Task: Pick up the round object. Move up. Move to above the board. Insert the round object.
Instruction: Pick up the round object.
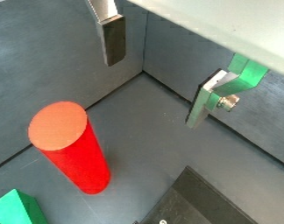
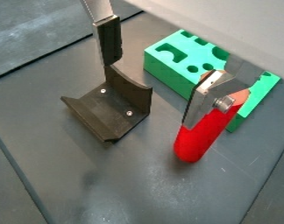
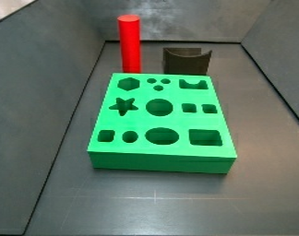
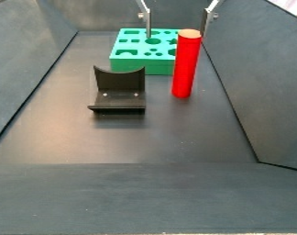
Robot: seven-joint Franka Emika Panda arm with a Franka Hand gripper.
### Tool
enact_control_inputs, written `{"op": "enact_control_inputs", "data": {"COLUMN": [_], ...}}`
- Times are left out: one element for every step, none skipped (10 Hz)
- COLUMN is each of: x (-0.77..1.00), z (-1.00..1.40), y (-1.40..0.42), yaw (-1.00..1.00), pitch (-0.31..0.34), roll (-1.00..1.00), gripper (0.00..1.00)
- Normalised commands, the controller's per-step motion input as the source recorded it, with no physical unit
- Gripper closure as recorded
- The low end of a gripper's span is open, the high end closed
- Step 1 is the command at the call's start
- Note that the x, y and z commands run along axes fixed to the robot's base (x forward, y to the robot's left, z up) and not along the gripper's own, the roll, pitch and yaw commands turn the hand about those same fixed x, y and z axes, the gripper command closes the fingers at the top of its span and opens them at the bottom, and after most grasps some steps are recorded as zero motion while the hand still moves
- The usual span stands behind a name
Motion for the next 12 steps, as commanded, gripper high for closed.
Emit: {"op": "enact_control_inputs", "data": {"x": [-0.26, -0.34, -0.36, -0.3, -0.08, -0.05, 0.0, 0.0, -0.07, -0.19, -0.19, -0.11], "z": [0.0, -0.09, 0.0, 0.0, -0.13, -0.33, -0.35, -0.29, -0.29, -0.26, -0.3, -0.44], "y": [-0.22, -0.9, -0.91, -0.87, -0.68, -0.44, -0.17, 0.0, 0.08, 0.0, 0.0, -0.02], "yaw": [0.18, 0.21, 0.2, 0.18, 0.14, 0.08, 0.05, 0.01, 0.0, 0.07, 0.09, 0.07], "pitch": [-0.051, -0.084, -0.084, -0.054, 0.0, 0.0, 0.0, 0.0, -0.006, -0.019, -0.014, -0.01], "roll": [0.01, 0.09, 0.04, 0.0, 0.0, -0.01, -0.08, -0.08, -0.05, -0.08, -0.1, -0.06], "gripper": [0.0, 0.0, 0.0, 0.0, 0.0, 0.0, 0.0, 0.0, 0.0, 0.0, 0.0, 0.0]}}
